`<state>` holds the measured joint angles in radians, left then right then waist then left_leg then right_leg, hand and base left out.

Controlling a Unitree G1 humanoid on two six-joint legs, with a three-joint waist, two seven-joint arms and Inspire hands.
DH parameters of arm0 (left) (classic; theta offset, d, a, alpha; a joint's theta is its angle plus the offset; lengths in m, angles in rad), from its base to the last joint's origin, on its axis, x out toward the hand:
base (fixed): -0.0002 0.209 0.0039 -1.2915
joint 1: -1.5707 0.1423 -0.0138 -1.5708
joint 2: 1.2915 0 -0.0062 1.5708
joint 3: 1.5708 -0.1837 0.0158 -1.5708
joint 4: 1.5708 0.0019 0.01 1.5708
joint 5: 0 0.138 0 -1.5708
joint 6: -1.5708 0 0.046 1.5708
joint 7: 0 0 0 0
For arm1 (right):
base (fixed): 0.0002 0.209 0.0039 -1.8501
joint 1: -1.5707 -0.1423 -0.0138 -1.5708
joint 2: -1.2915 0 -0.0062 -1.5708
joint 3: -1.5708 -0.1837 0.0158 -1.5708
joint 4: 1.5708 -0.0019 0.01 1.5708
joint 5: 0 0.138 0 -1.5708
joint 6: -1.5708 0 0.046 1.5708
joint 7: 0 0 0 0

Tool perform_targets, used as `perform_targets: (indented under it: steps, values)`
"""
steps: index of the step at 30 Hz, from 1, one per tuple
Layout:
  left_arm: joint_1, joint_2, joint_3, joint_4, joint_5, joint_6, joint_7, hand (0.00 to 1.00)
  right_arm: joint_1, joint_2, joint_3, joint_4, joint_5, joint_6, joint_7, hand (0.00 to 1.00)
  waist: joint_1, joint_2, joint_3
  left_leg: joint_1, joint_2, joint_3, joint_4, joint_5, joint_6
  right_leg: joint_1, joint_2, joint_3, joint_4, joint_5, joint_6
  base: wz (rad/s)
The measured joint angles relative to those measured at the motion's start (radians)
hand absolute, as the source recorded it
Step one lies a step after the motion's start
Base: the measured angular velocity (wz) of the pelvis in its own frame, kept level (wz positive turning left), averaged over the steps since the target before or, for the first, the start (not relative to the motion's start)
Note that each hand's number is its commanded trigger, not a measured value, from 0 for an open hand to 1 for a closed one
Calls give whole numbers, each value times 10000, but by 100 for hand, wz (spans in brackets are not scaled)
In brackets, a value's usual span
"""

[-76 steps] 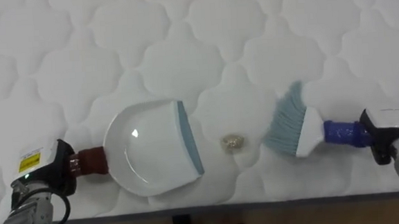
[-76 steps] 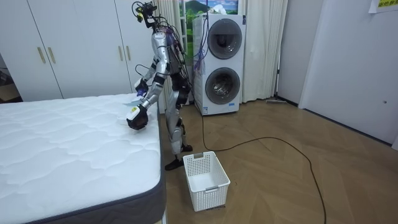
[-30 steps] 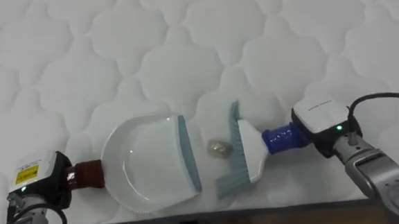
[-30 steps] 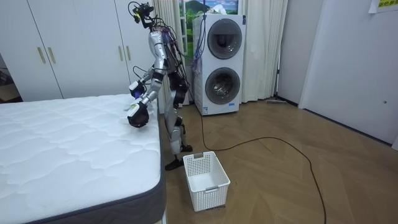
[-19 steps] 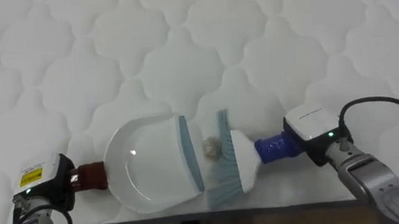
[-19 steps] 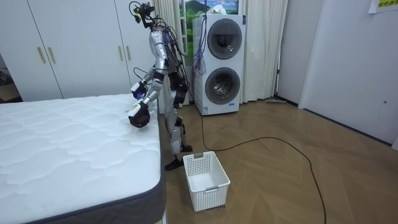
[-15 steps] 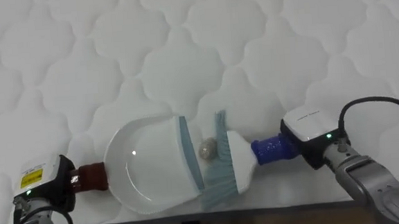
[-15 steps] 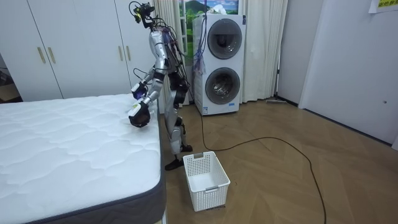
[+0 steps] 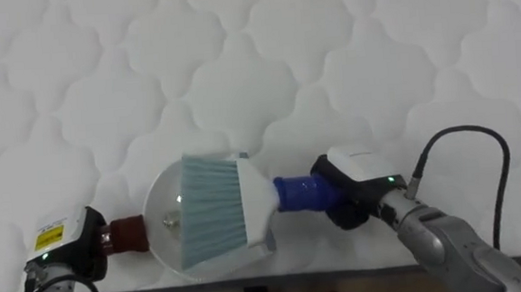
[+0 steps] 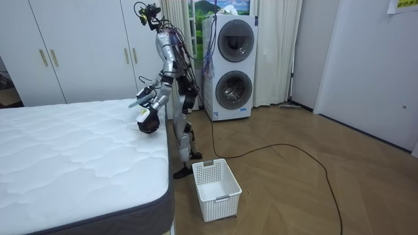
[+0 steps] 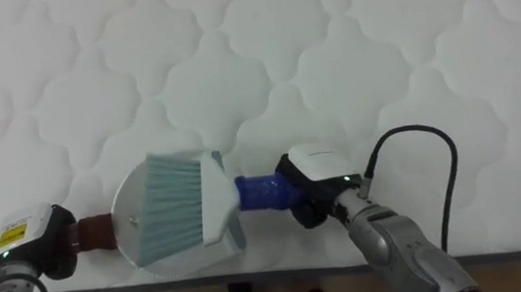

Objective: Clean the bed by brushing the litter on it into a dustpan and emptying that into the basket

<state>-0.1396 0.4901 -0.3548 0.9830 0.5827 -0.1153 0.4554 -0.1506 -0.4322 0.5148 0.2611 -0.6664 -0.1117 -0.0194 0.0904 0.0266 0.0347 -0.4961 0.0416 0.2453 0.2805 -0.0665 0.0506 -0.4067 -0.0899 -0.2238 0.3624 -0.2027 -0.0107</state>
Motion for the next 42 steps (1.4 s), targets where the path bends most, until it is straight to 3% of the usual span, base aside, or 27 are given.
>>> perform_targets:
  steps: [6,14,16,17,22,24,28,32,33,34,39,42]
  values:
    - [87,-93,6,56,-9,-87,-1,100,-180,55,-50,-5,-1,-435,-125,100,5,19,2,-23,-14,-18,4,-10,15,-17,-52,-8,18,-15,19,0]
    - [93,-100,17,175,9,-221,-3,100,-191,-16,-306,95,108,-605,-535,100,-23,18,2,0,-13,-41,19,-11,16,60,-55,-77,-18,-17,20,2]
    - [99,-109,69,179,4,-291,-5,100,-187,6,-499,377,512,-937,-811,100,-65,18,2,3,-25,-83,34,-9,21,100,-78,-148,-5,-24,25,9]
    - [82,-109,68,181,-3,-336,-5,100,-168,9,-639,683,965,-1107,-998,100,-85,16,3,13,-31,-101,37,-5,27,133,-104,-243,0,-26,28,9]
    - [146,-186,198,173,-9,-378,92,100,-48,6,-1327,1563,2369,-1104,-1544,100,-306,0,9,32,-107,-123,37,-20,75,181,-170,-265,-14,-66,80,4]
    - [158,-266,259,178,-11,-378,151,100,320,3,-1984,1817,2942,-1115,-1840,100,-435,0,9,76,-170,-189,41,-26,98,267,-218,-289,-7,-93,125,11]
    - [350,-475,751,-248,-26,-398,138,100,529,197,-3050,2436,3717,-1149,-2448,100,-750,-30,5,80,-224,-190,44,-48,141,275,-278,-279,-15,-118,169,0]
    - [369,-590,1208,-668,-12,-570,158,100,680,230,-3556,2914,5205,-1184,-2937,100,-861,-121,3,427,-245,-143,-43,-51,147,577,-284,-215,-59,-135,195,-4]
    - [454,-652,1477,-923,-21,-577,164,100,767,296,-3809,2907,5545,-1186,-3058,95,-882,-166,-4,551,-247,-88,-103,-51,146,649,-285,-160,-63,-155,195,-9]
    - [481,-691,1583,-1033,-26,-577,175,100,808,319,-3916,2907,5807,-1186,-3124,0,-924,-171,-4,596,-248,-83,-103,-51,146,719,-282,-169,-106,-168,199,0]
    - [725,-864,1754,-2595,-235,-674,225,100,1116,495,-4283,2930,7456,-1185,-3436,0,-1297,-303,-59,815,-255,-52,-92,-51,144,1007,-290,-219,-203,-174,202,2]
    - [978,-877,1779,-3283,-274,-817,227,100,1617,656,-4325,3009,7682,-1181,-3503,0,-1386,-466,-151,1216,-263,-56,-99,-61,129,1536,-257,-236,-475,-156,222,1]
